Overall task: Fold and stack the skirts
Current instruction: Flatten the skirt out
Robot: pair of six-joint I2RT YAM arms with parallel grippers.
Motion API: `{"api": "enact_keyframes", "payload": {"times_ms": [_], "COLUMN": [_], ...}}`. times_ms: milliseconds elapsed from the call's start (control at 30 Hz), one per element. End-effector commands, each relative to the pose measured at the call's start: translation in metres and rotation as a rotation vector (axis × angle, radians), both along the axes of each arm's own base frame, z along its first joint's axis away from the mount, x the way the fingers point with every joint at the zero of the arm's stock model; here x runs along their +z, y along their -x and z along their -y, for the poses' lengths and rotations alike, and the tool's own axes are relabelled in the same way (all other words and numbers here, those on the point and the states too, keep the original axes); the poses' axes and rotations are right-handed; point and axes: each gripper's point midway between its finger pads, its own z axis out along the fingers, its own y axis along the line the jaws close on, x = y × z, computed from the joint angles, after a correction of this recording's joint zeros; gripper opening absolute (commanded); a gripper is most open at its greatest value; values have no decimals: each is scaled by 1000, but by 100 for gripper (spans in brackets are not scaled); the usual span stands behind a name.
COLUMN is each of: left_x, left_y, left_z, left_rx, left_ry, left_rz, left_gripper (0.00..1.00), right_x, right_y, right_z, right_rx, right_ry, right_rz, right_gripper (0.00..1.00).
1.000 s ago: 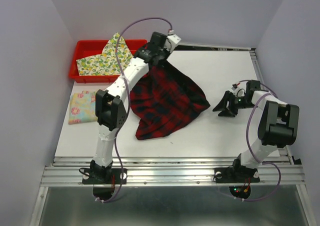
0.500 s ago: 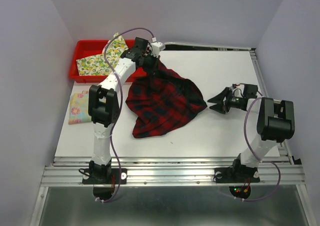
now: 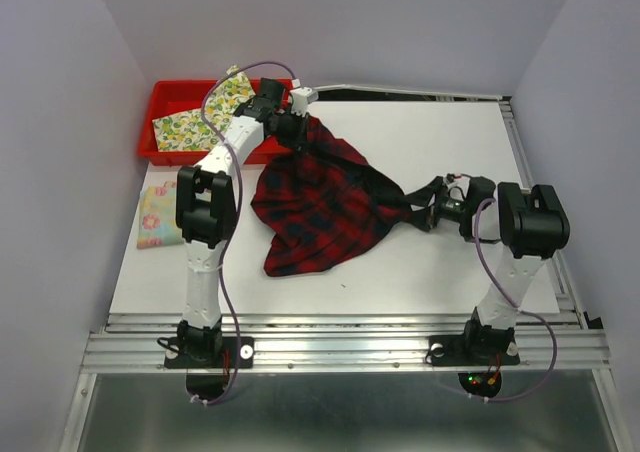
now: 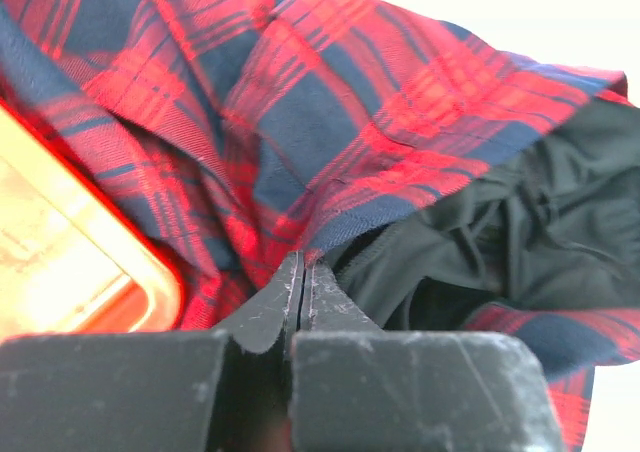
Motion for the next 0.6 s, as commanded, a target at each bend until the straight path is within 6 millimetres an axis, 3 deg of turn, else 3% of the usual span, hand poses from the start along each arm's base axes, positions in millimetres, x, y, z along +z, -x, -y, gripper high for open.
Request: {"api": "enact_keyframes", "payload": {"times_ms": [0,67,133,167,233,267,333,367,400,433,467,500,533,567], "left_x": [3,-4,-7,-7,-8,-9,0,0,3,20,24,33,28,43], "left_y": [-12,-13,-12,-12,-11,-10,-7,-3,-1,1,4,13,20,28], "left_z": [-4,-4,-3,-4,-4,-4,-6,-7,-8,-9,-11,-13,-16,-14], "left_rx": [15,16,14,16,14,14,8,6,9,7,8,4,2,-8], "left_ry": [12,14,12,12,5,3,3,2,0,4,1,2,-12,-10], "left_rz": [16,5,-1,-3,-5,-9,8,3,8,45,54,67,60,89], "left_gripper": [0,0,0,0,0,0,0,0,0,0,0,0,0,0], "right_x": [1,3,9,15,27,21,37,18,18,31,12,30,28,32], "right_y": [4,0,-5,-6,-11,-12,-20,-17,-37,-41,-31,-46,-43,-41], "right_z": [-23,-23,-23,-23,-23,-22,-16,-13,-2,6,20,24,52,52], "right_rx": [35,21,19,26,29,26,20,-1,33,22,17,34,18,57], "right_ry": [-51,-88,-116,-127,-103,-82,-5,59,276,414,594,728,943,1022], "right_rz": [-1,0,23,64,131,131,216,82,291,266,122,227,218,232], "right_gripper": [75,70,57,35,11,3,1,1,1,1,1,1,1,1]}}
